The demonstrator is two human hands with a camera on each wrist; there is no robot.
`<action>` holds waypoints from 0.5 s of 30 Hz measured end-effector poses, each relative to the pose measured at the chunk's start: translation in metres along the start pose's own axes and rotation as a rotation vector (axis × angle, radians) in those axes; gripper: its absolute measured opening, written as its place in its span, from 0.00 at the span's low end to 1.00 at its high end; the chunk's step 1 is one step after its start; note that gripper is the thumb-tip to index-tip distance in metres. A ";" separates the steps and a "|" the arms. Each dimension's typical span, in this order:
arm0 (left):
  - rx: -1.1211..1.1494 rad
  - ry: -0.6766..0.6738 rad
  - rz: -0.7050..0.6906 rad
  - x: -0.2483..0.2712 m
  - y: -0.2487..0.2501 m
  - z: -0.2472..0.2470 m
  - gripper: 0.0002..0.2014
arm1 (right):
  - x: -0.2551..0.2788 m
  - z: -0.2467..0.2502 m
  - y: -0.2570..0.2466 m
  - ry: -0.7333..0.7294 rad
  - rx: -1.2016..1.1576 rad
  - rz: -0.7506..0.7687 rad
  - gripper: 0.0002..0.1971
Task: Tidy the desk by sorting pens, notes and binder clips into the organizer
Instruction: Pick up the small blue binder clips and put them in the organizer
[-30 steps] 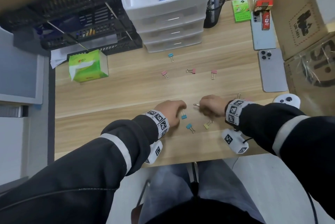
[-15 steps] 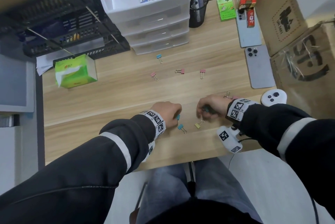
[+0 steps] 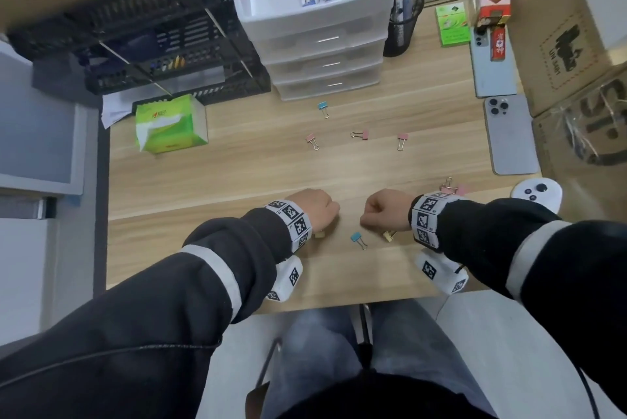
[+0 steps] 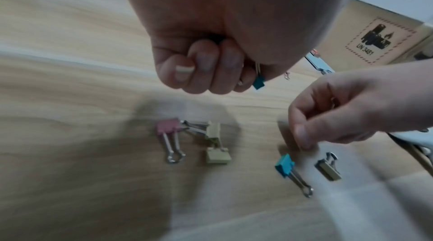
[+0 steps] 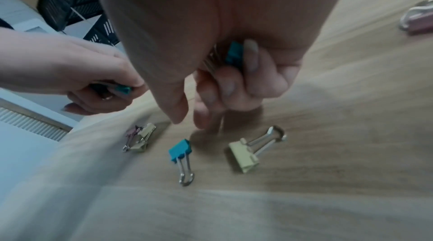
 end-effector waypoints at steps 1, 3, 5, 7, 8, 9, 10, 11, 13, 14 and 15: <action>0.024 0.008 0.003 0.001 -0.004 0.002 0.23 | -0.001 -0.002 -0.003 -0.002 0.077 -0.012 0.12; 0.037 0.026 0.005 0.005 -0.015 0.005 0.24 | -0.007 -0.008 -0.009 -0.011 0.192 -0.053 0.15; 0.057 0.041 0.008 0.009 -0.026 0.006 0.23 | -0.011 -0.014 -0.015 -0.007 0.273 -0.099 0.20; 0.073 0.061 0.011 0.012 -0.036 0.006 0.22 | -0.014 -0.018 -0.022 0.001 0.358 -0.104 0.22; 0.073 0.072 0.014 0.014 -0.040 0.006 0.21 | -0.013 -0.019 -0.027 0.010 0.396 -0.102 0.22; 0.076 0.085 0.017 0.016 -0.044 0.006 0.20 | -0.012 -0.020 -0.031 0.028 0.428 -0.102 0.22; 0.086 0.099 0.021 0.019 -0.046 0.007 0.19 | -0.012 -0.020 -0.034 0.042 0.457 -0.103 0.21; 0.104 0.114 0.024 0.021 -0.048 0.008 0.18 | -0.013 -0.021 -0.035 0.046 0.479 -0.108 0.20; 0.141 0.147 0.033 0.026 -0.050 0.011 0.17 | -0.014 -0.025 -0.037 0.038 0.501 -0.121 0.17; 0.155 0.156 0.037 0.027 -0.051 0.013 0.16 | -0.014 -0.026 -0.037 0.036 0.504 -0.126 0.15; 0.167 0.163 0.037 0.028 -0.052 0.013 0.15 | -0.014 -0.027 -0.036 0.037 0.496 -0.132 0.14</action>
Point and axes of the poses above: each hand's wrist, its own x-axis away from the middle knuckle, its own z-axis out of the back of the hand, y = z × x, the point moved 5 cm from there along -x, towards the middle knuckle, and after that the axes turned 4 degrees about x, right-handed, at the moved point
